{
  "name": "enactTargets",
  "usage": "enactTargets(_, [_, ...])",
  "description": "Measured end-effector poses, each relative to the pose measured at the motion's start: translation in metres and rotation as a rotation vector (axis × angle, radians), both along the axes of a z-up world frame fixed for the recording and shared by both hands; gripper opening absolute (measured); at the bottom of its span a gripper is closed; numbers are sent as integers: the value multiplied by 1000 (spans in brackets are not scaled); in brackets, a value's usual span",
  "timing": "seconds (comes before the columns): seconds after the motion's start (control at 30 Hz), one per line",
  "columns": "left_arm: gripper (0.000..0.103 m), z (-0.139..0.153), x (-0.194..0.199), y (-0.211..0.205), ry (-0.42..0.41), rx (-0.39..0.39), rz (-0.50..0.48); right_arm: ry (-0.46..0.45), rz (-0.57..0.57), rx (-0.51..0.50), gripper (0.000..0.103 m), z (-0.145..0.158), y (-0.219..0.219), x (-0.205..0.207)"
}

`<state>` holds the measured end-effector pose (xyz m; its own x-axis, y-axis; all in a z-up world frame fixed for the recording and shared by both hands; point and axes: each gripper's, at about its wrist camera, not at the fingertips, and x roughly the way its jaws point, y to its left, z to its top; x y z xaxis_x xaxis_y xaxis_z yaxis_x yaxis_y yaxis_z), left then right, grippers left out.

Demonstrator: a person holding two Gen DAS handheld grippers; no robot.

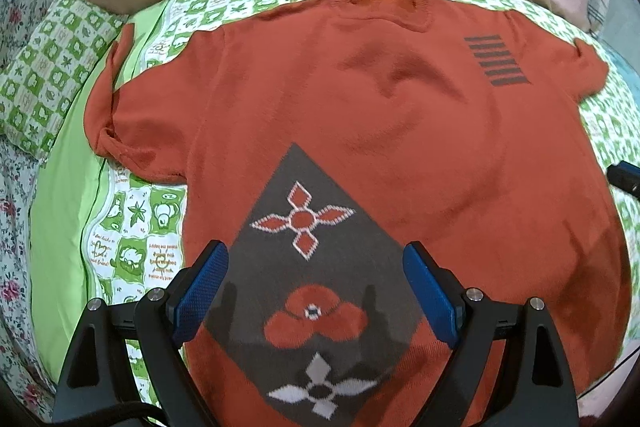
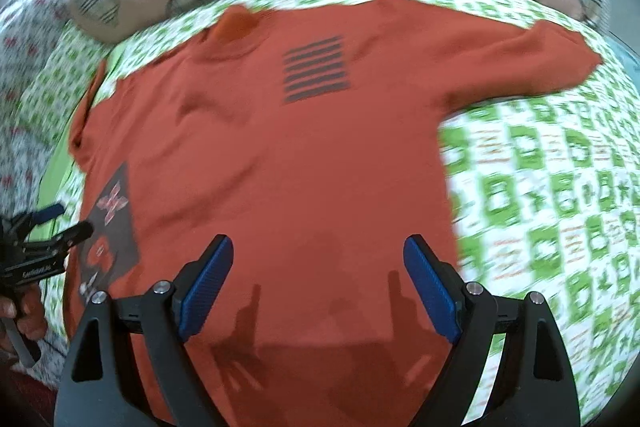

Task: Fold small clothes
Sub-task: 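Grasp the ribbed sleeve cuff of the orange sweater with the right gripper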

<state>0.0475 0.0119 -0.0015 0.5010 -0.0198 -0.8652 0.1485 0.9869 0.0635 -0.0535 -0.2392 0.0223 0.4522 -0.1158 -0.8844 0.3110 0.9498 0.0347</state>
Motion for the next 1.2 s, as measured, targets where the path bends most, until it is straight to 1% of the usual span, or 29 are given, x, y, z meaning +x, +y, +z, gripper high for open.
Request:
enactTargets(0.13, [90,0,23,3,6,2,36,-11,-104,-4,87,10,-56,2])
enactTargets(0.23, [90,-2,40,-1,26,12,51,-39,-171,-8,87,18,-98,3])
enactTargets(0.37, [90,-3,63,-11,50,23,65,-82,-272,-18,87,29,-170,8])
enactTargets(0.43, [90,-2,74,-16,46,21,74,-98,-319,-25,87,35,-198,8])
enactTargets(0.47, [90,-2,77,-18,47,22,77,-115,-359,-18,87,37,-221,8])
enactTargets(0.53, [90,-4,88,-25,44,21,86,-127,-418,1,87,36,-250,11])
enactTargets(0.57, [90,-5,91,-28,46,22,89,-141,-469,20,87,38,-273,12])
enactTargets(0.67, [90,-13,103,-37,64,25,102,-183,-532,44,87,39,-321,19])
enactTargets(0.73, [90,-21,108,-44,83,30,108,-192,-550,41,82,38,-346,30])
enactTargets(0.83, [90,-31,109,-54,106,46,105,-210,-578,60,78,36,-381,42])
enactTargets(0.9, [90,-38,109,-58,125,55,105,-212,-614,58,75,31,-405,49])
enactTargets(0.97, [91,-43,110,-62,139,61,109,-206,-679,51,74,23,-428,53])
enactTargets(1.0, [90,-45,111,-63,140,60,111,-214,-695,52,72,22,-434,53])
enactTargets(1.07, [90,-46,111,-64,145,58,114,-235,-722,50,64,20,-444,55])
enactTargets(1.1, [90,-47,112,-64,148,55,116,-231,-726,39,52,21,-445,56])
enactTargets(1.13, [90,-48,112,-64,148,52,115,-224,-722,24,31,22,-444,58])
enactTargets(1.2, [90,-48,114,-64,146,49,112,-236,-700,43,8,25,-442,61])
